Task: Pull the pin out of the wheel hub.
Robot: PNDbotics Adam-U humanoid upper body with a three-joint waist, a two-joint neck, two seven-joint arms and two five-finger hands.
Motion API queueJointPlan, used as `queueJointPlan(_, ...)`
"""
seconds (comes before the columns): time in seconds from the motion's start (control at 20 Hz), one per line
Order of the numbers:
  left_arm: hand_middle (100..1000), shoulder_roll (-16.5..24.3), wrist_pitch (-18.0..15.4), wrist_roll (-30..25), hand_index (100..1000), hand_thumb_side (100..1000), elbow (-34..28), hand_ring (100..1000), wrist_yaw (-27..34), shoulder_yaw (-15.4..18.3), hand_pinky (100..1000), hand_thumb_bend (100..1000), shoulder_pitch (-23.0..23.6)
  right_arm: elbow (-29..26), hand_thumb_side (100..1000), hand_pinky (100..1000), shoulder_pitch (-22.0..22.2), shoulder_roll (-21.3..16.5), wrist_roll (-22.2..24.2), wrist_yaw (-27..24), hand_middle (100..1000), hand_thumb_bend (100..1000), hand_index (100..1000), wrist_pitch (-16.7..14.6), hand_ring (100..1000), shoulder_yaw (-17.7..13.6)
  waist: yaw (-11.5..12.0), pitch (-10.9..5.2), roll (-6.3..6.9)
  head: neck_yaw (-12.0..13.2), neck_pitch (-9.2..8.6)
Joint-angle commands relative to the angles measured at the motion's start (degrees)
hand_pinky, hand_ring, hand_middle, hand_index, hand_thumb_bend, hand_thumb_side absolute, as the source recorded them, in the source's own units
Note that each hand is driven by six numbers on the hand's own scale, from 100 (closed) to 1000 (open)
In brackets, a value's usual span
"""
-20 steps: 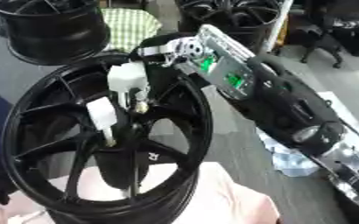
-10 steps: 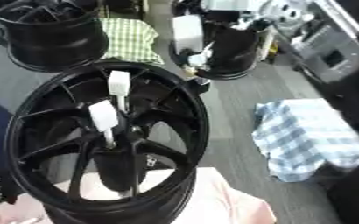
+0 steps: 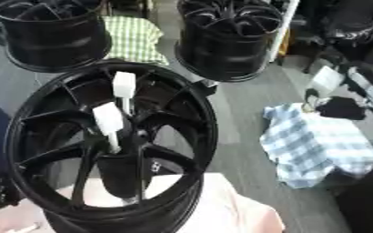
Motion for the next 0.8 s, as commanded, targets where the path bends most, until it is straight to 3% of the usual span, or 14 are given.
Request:
queueJointPlan(0.05,605,1.42,0.03,-0.15,857,845,-1.35,573,0.43,0.88,606,100,-0.4,4.52,464,785,2.31,8.22,-9.77,2.06,892,268,976,0.91,839,-4.65,-0.2,-0.19,0.09,0.64,0.07)
queueJointPlan(0.2,605,1.62,-0.04,-0.15,857,844,-1.3,573,0.54,1.1,605,100,-0.5,8.18,480,750,5.12,16.33,-22.54,-2.26,869,219,964,-1.35,812,-6.83,-0.27,-0.03,0.11,0.75,0.02)
queueJointPlan(0.35,605,1.71,-0.16,-0.15,857,840,-1.22,573,0.64,1.22,605,100,-0.65,11.31,479,713,6.48,21.4,-32.7,-8.29,812,154,940,-5.96,776,-5.88,-0.3,0.03,0.19,0.89,-0.02)
queueJointPlan(0.45,605,1.66,-0.18,-0.15,857,837,-1.21,573,0.71,1.25,604,100,-0.77,12.64,463,682,6.58,24.09,-37.5,-10.89,764,100,924,-9.28,740,-4.75,-0.19,0.02,0.27,0.79,-0.06)
queueJointPlan(0.55,604,1.61,-0.21,-0.15,857,835,-1.22,573,0.78,1.26,604,100,-0.92,13.63,406,664,6.18,26.57,-41.63,-13.11,739,135,909,-13.07,717,-3.09,-0.02,0.09,0.4,0.77,-0.21)
queueJointPlan(0.6,604,1.59,-0.23,-0.15,857,837,-1.19,573,0.82,1.29,604,100,-0.98,14.07,453,654,5.91,27.67,-43.27,-14.06,728,100,904,-15.05,705,-2.1,0.01,0.13,0.47,0.78,-0.27)
queueJointPlan(0.8,604,1.54,-0.37,-0.15,856,836,-0.95,573,0.8,1.18,604,100,-1.17,16.55,446,631,4.09,31.25,-48.68,-17.34,686,100,884,-23.1,667,1.48,0.03,0.24,0.62,0.28,-0.23)
